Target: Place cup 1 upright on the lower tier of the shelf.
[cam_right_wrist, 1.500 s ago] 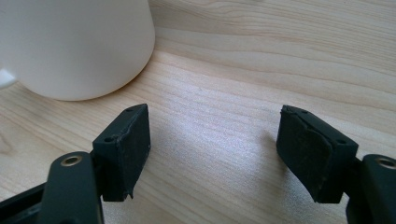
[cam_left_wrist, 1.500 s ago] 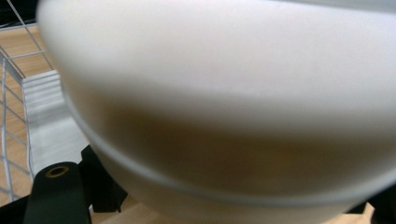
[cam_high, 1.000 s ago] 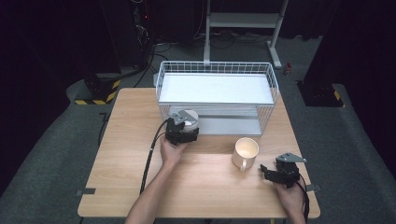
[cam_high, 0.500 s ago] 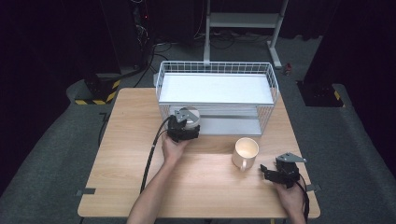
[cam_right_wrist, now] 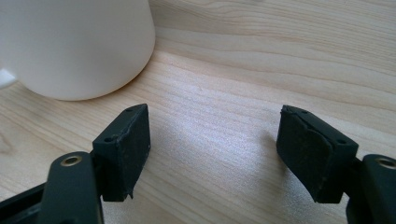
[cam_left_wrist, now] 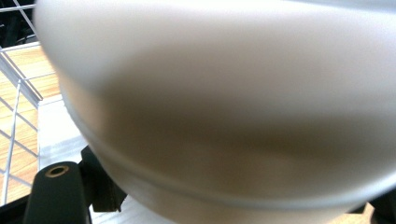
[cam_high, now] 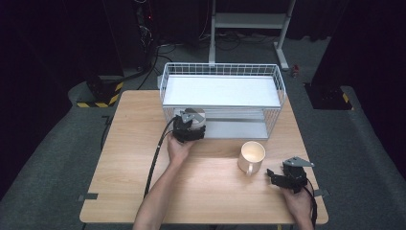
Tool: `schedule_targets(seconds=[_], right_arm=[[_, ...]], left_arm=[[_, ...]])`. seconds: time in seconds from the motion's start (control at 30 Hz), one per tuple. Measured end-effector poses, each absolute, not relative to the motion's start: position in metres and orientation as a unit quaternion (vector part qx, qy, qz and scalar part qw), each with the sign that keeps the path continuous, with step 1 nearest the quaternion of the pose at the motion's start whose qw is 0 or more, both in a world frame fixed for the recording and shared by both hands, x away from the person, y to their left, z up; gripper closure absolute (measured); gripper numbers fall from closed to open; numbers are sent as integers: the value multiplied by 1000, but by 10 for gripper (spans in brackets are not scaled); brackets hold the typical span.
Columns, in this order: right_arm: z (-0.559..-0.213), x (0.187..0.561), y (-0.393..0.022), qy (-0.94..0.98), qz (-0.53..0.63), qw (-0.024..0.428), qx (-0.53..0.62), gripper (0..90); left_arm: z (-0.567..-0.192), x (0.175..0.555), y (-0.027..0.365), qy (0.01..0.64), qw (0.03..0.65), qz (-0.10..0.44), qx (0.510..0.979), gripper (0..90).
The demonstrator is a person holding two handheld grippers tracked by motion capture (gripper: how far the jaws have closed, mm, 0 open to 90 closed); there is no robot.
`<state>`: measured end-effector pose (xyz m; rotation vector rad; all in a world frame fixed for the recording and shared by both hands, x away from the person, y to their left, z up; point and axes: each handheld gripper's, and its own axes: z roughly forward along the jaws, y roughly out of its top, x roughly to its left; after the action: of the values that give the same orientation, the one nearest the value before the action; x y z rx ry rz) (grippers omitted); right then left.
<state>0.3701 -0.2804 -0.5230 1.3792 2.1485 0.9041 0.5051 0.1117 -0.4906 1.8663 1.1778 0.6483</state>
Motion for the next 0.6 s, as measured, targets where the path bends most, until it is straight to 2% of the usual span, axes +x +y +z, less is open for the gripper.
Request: schedule_targets(seconds=[0.17,0.3,0.6], right_arm=[[-523,370,-280,775,326,215,497,261],[-523,370,-280,775,326,215,498,261],[-523,370,-280,775,326,215,497,261]], left_arm=[[-492,509,108,479,418,243,733,191],[-490,514,110,475,399,267,737,191],[-493,520,107,482,408,276,725,191]])
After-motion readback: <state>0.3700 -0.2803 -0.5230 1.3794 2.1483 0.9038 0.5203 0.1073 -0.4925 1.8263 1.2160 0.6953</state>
